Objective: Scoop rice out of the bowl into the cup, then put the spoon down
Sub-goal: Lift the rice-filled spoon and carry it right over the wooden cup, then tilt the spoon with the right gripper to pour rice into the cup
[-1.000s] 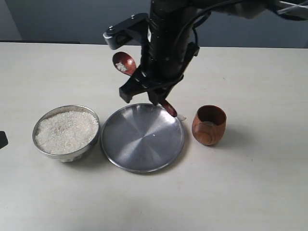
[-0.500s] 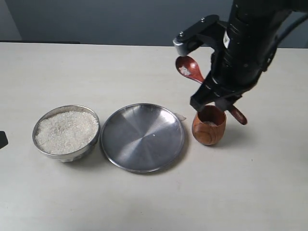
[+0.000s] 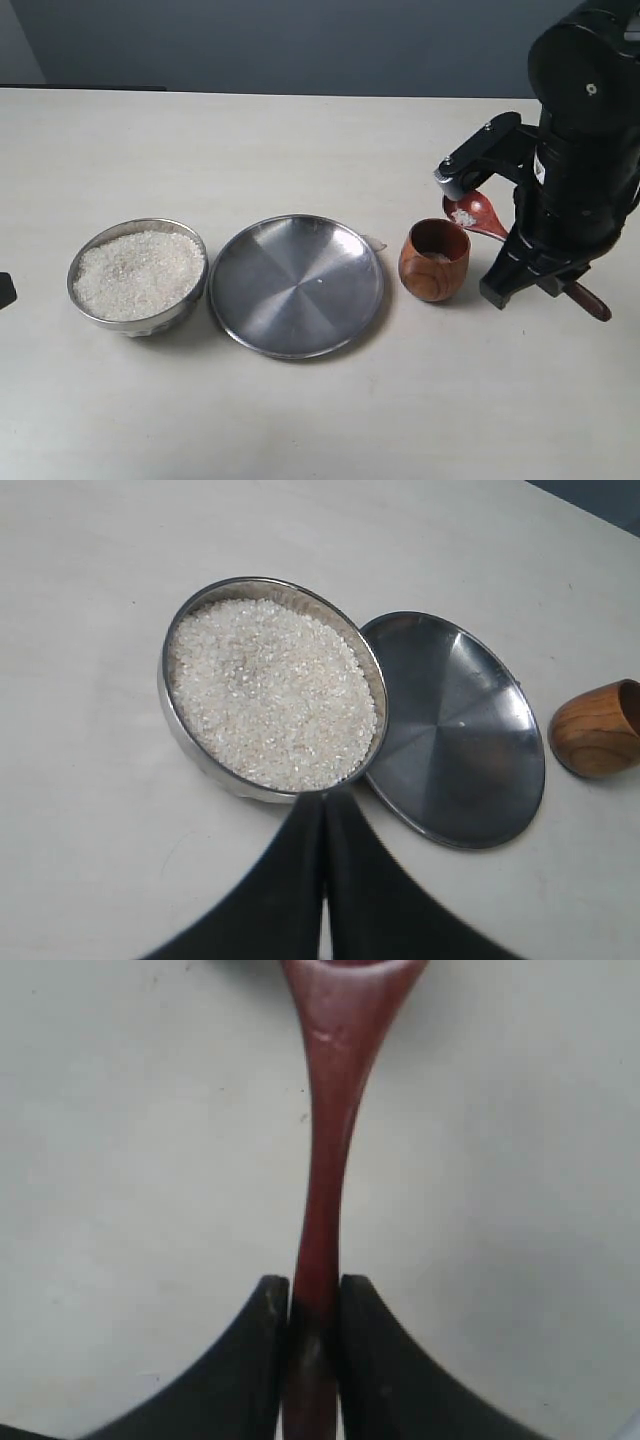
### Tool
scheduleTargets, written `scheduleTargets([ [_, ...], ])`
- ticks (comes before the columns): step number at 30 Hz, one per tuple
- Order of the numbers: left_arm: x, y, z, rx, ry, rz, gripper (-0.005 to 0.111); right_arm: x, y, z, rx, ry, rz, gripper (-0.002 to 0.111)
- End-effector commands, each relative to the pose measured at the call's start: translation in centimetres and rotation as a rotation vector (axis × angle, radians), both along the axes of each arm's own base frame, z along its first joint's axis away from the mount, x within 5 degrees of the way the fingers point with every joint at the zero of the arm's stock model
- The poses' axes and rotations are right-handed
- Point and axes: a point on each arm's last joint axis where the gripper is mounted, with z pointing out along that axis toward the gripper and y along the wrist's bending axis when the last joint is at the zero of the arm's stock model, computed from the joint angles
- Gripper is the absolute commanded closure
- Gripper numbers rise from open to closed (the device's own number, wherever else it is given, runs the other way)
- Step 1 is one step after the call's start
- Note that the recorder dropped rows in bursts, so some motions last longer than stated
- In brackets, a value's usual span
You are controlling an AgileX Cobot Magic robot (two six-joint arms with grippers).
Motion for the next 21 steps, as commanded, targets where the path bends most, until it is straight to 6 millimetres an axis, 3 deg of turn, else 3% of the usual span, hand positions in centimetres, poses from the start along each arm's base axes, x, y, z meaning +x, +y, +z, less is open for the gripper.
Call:
scheduleTargets([
  [1, 0.1, 0.0, 0.2, -0.005, -0.010, 0.000, 0.106, 0.3, -0.4, -0.2, -0.031, -0.020, -0.014, 0.109],
  [9, 0.1, 0.0, 0.2, -0.005, -0.006, -0.002, 0.106, 1.3, 0.0, -2.7, -0.096, 0.024, -0.079, 0.109],
  [21, 0.1, 0.0, 0.2, -0.005, -0.006, -0.002, 0.106, 2.0, 0.4, -3.5, -0.069, -0.028, -0.109, 0.109],
])
